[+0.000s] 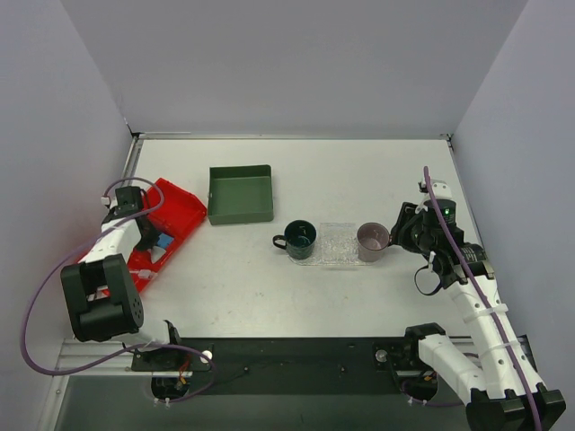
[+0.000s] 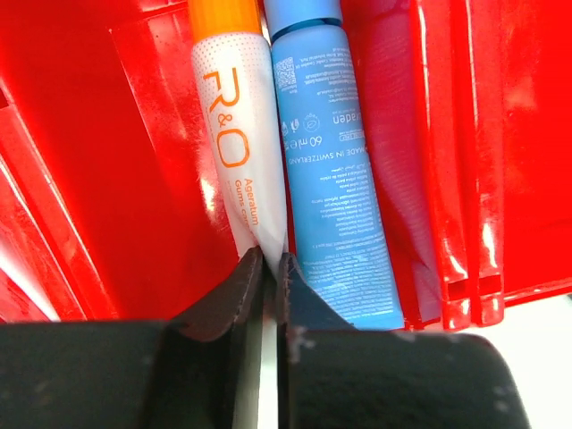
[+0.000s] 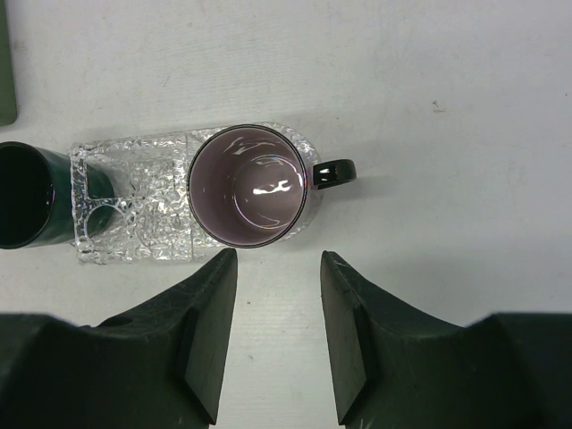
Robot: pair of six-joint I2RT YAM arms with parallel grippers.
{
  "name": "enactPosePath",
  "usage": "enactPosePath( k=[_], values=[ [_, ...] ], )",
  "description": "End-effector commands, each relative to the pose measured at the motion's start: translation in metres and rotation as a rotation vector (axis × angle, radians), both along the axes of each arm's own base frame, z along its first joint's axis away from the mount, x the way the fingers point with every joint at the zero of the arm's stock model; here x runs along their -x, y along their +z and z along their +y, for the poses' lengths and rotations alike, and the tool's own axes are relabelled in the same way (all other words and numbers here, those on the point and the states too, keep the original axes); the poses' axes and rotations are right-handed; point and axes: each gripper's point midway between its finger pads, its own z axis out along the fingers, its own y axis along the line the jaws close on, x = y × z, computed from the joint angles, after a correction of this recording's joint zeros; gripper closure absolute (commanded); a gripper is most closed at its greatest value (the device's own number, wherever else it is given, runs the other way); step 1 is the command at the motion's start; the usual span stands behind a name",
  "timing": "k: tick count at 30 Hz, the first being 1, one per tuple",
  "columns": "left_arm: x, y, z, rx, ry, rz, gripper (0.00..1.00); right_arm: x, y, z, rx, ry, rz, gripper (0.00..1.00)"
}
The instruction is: Prepare toiletry sets of a toothbrush and toothpaste on the tray
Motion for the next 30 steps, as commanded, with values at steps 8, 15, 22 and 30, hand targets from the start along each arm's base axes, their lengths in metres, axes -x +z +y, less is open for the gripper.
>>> enactPosePath(
  k=[8,15,22,30],
  values=[
    [0.016,0.011,-0.005,0.022,-0.003,-0.017,1.00,-0.003,0.004,-0.011,0.027,-0.047,-0.027,0.62],
    [0.013,0.057,-0.003,-0.015,0.026,-0.178,1.00,-0.002,0.011,-0.013,0.027,-0.056,-0.041,0.62],
    [0.012,0.105,-0.002,-0.043,0.050,-0.324,1.00,0.004,0.033,-0.008,-0.012,-0.048,-0.088,0.62],
    [0.028,0.161,-0.015,-0.085,0.064,-0.466,1.00,0.013,0.058,0.018,-0.142,0.022,-0.143,0.64]
  ],
)
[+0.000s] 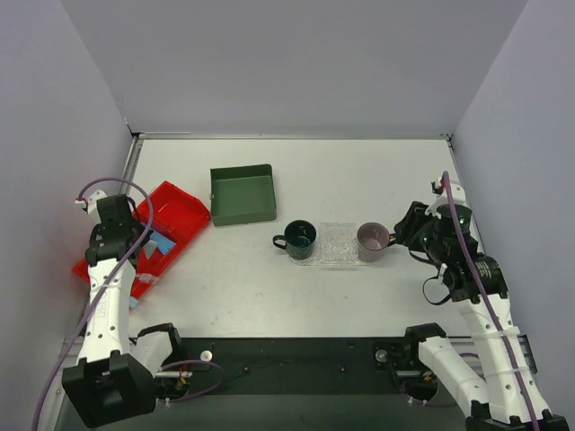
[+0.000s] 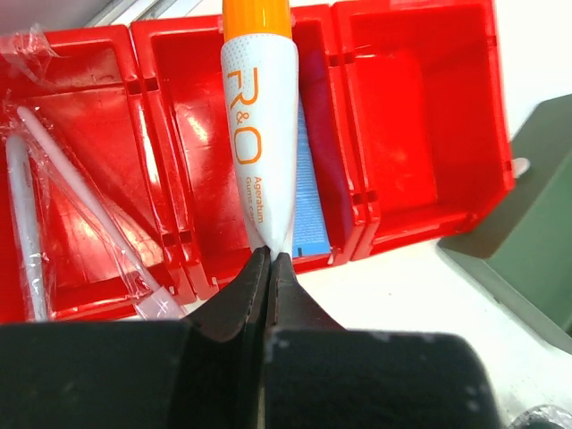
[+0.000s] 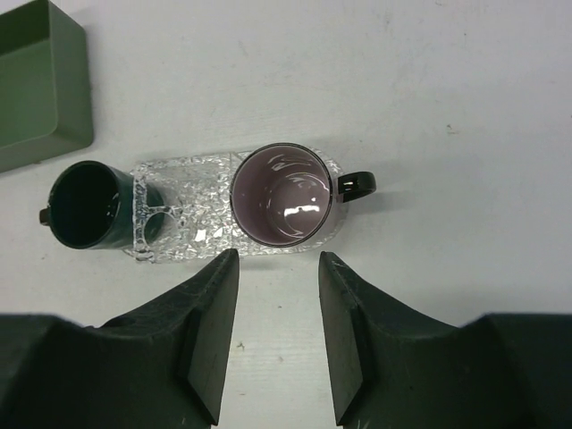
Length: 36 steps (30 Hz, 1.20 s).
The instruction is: Prepare toiletry sets of a toothbrush and toothpaste on the tray
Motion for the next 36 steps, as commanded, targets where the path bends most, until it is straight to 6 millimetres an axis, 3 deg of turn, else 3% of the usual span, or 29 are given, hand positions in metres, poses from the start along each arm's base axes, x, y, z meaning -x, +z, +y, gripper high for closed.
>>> enactPosePath(
  k=[1,5,10,12,13,15,18,20,23,27,31,36],
  values=[
    [-0.001,0.064,-0.005,-0.036,0.029,-0.180,1.00,0.003,0.026,0.018,-0.091,0.038,-0.055,0.64],
    [-0.004,0.093,-0.030,0.021,0.018,-0.290,1.00,0.003,0.038,0.042,-0.155,0.096,-0.079,0.64],
    [-0.010,0.113,-0.089,0.091,-0.091,-0.364,1.00,0.003,0.049,0.095,-0.259,0.231,-0.104,0.63],
    [-0.011,0.116,-0.108,0.133,-0.104,-0.391,1.00,0.005,0.052,0.112,-0.275,0.260,-0.113,0.62],
    [-0.012,0.117,-0.126,0.140,-0.147,-0.397,1.00,0.011,0.054,0.134,-0.280,0.324,-0.113,0.62],
    [-0.013,0.118,-0.143,0.174,-0.161,-0.410,1.00,0.009,0.058,0.145,-0.277,0.318,-0.136,0.62],
    [-0.014,0.115,-0.180,0.228,-0.228,-0.412,1.00,0.018,0.062,0.187,-0.329,0.412,-0.145,0.63],
    [-0.013,0.114,-0.207,0.266,-0.271,-0.421,1.00,0.025,0.055,0.213,-0.336,0.460,-0.139,0.64],
    [-0.008,0.118,-0.231,0.284,-0.303,-0.439,1.00,0.035,0.055,0.249,-0.337,0.518,-0.139,0.64],
    [0.000,0.117,-0.255,0.308,-0.340,-0.447,1.00,0.042,0.041,0.294,-0.283,0.587,-0.103,0.62],
    [0.011,0.114,-0.273,0.334,-0.359,-0.456,1.00,0.043,0.038,0.324,-0.270,0.623,-0.097,0.62],
    [0.018,0.113,-0.285,0.329,-0.381,-0.462,1.00,0.043,0.029,0.340,-0.262,0.633,-0.079,0.62]
  ],
)
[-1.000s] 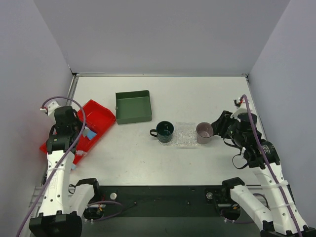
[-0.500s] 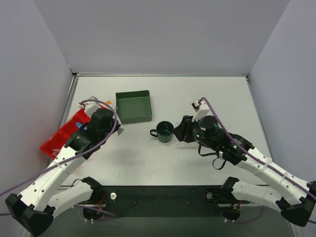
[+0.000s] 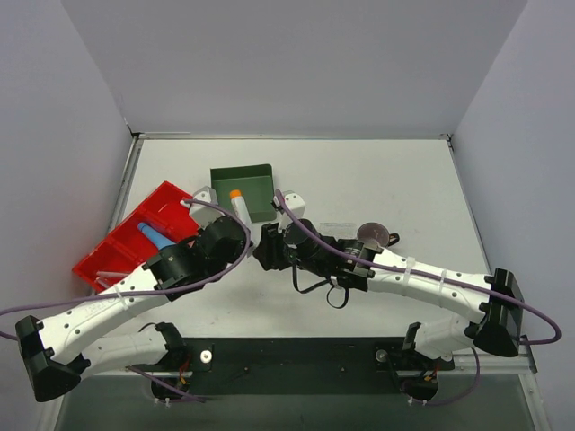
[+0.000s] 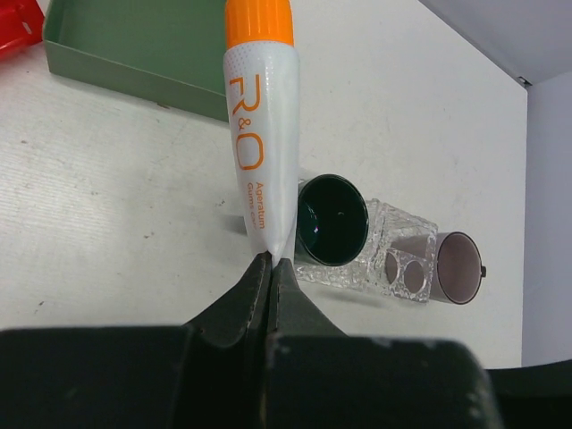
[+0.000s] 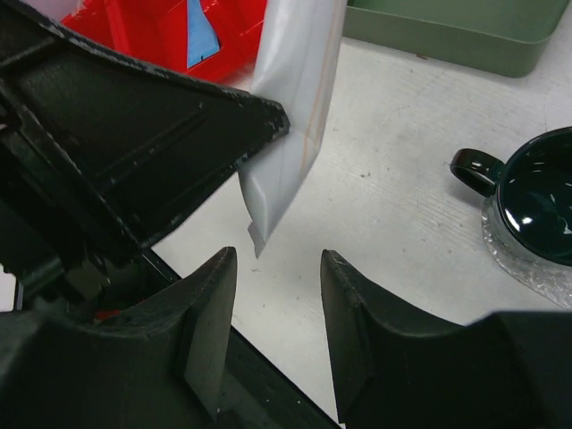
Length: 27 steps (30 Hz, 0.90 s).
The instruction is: Prepare toiletry sets of a toothbrush and toothpaste on the tray
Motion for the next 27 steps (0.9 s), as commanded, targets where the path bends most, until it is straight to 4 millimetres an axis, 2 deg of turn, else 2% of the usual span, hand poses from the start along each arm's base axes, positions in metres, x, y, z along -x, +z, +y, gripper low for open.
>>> enactPosePath(
  k=[1,11,18,27],
  values=[
    [-0.009,0.033,-0.008,0.158,0.099,-0.088,1.00,-0.010,0.031,0.016,-0.088,-0.027,-0.053,0.62],
    [-0.004,0.032,-0.013,0.173,0.091,-0.095,1.00,-0.015,0.025,0.015,-0.069,-0.046,-0.054,0.64],
    [0.000,0.029,-0.014,0.180,0.083,-0.092,1.00,-0.019,0.023,0.010,-0.048,-0.050,-0.071,0.74],
    [0.005,0.018,-0.026,0.205,0.046,-0.063,1.00,-0.022,0.021,0.005,-0.012,-0.037,-0.116,0.85]
  ],
)
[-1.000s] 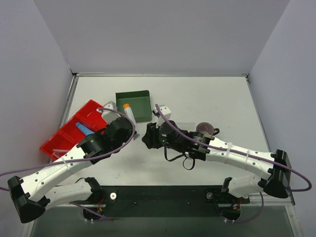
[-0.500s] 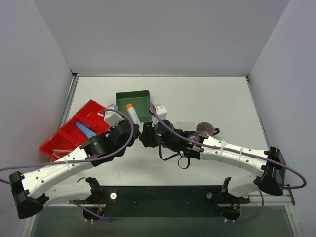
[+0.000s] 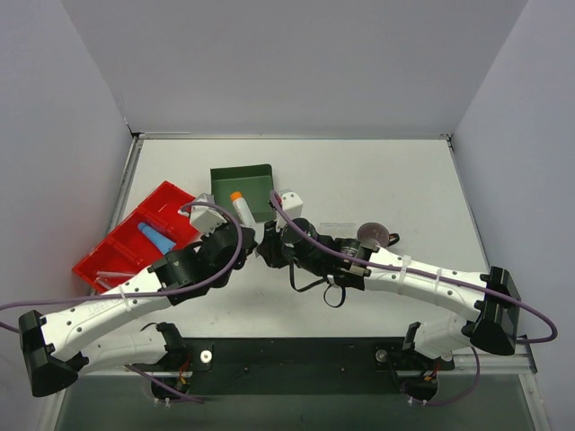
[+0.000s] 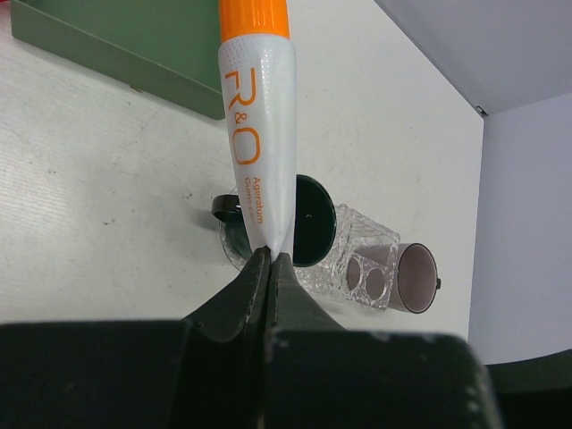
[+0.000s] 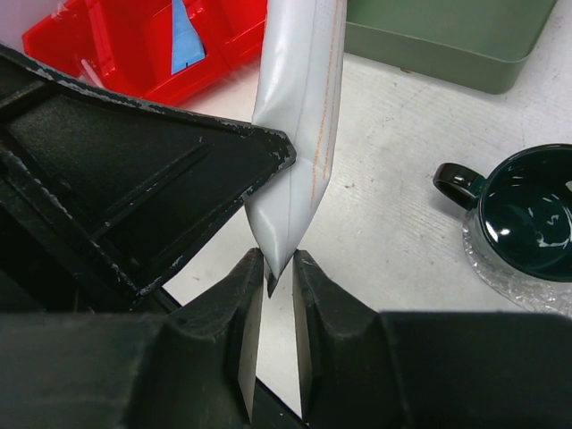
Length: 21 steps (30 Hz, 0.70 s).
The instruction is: Prepare toiletry sets of a toothbrush and toothpaste on the tray
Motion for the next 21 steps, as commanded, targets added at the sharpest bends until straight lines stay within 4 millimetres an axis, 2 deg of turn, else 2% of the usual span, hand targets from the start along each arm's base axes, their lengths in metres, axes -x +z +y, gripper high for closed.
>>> enactPosePath(
  k=[1,4,8,10,11,12,13,14,16,17,21],
  values=[
    [0.000,0.018,-0.012,0.093,-0.012,-0.037,1.00,-0.013,0.024,0.001,-0.035,-0.024,-0.083,0.88],
    [0.002,0.015,-0.016,0.096,-0.030,-0.033,1.00,-0.014,0.021,-0.001,-0.022,-0.027,-0.092,0.99],
    [0.004,0.016,-0.018,0.109,-0.050,-0.036,1.00,-0.014,0.018,-0.006,-0.019,-0.024,-0.106,1.00],
    [0.005,0.015,-0.018,0.110,-0.054,-0.039,1.00,-0.014,0.025,-0.007,-0.042,-0.017,-0.123,1.00],
    [0.006,0.017,-0.015,0.111,-0.056,-0.045,1.00,-0.012,0.020,-0.009,-0.033,-0.009,-0.121,1.00],
    [0.006,0.017,-0.014,0.109,-0.056,-0.048,0.97,-0.012,0.022,-0.010,-0.037,-0.004,-0.128,1.00],
    [0.007,0.016,-0.012,0.101,-0.059,-0.049,0.92,-0.010,0.025,-0.011,-0.047,0.005,-0.131,1.00],
    [0.008,0.016,-0.010,0.091,-0.062,-0.052,0.81,-0.008,0.025,-0.011,-0.050,0.022,-0.129,1.00],
    [0.011,0.013,-0.005,0.068,-0.065,-0.043,0.68,-0.005,0.027,-0.013,-0.052,0.050,-0.125,1.00],
    [0.012,0.011,-0.002,0.056,-0.068,-0.040,0.58,-0.001,0.028,-0.012,-0.054,0.075,-0.118,1.00],
    [0.020,0.001,0.009,0.034,-0.081,-0.031,0.35,0.008,0.021,-0.017,-0.013,0.125,-0.090,1.00]
  ],
)
